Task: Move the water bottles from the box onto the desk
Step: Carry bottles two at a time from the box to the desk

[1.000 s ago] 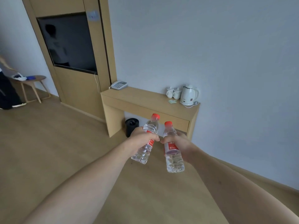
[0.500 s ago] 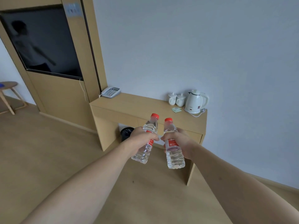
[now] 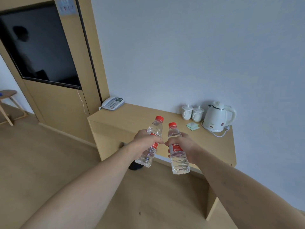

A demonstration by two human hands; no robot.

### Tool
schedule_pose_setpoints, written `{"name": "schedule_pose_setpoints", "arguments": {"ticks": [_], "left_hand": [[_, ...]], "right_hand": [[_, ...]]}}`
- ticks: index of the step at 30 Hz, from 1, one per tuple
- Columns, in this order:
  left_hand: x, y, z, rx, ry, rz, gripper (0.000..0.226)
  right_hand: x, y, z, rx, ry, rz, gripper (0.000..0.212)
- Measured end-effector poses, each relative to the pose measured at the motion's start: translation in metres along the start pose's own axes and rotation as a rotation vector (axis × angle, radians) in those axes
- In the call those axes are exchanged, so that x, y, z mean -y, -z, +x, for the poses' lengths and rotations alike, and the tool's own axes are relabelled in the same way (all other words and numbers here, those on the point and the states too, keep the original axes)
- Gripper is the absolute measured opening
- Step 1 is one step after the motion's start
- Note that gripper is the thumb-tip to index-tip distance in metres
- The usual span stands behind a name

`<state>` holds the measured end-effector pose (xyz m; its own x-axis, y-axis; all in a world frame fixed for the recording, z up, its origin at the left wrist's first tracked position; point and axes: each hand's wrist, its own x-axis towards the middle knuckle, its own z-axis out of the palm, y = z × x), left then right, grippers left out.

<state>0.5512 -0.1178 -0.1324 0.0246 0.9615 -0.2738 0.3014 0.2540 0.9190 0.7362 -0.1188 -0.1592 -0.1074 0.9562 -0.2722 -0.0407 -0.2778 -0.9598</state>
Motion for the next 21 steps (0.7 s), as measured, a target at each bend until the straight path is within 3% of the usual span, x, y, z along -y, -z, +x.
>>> {"name": "schedule_pose_setpoints", "arguments": {"ticks": [9, 21], "left_hand": [[-0.061, 0.004, 0.152, -0.036, -0.002, -0.024, 0.039], [-0.066, -0.005, 0.331, 0.095, 0.05, 0.001, 0.04]], "right_hand": [[0.065, 0.033, 0.156, 0.041, 0.0, 0.036, 0.064], [0.068, 0.063, 0.306, -0.108, -0.06, 0.106, 0.057]]}}
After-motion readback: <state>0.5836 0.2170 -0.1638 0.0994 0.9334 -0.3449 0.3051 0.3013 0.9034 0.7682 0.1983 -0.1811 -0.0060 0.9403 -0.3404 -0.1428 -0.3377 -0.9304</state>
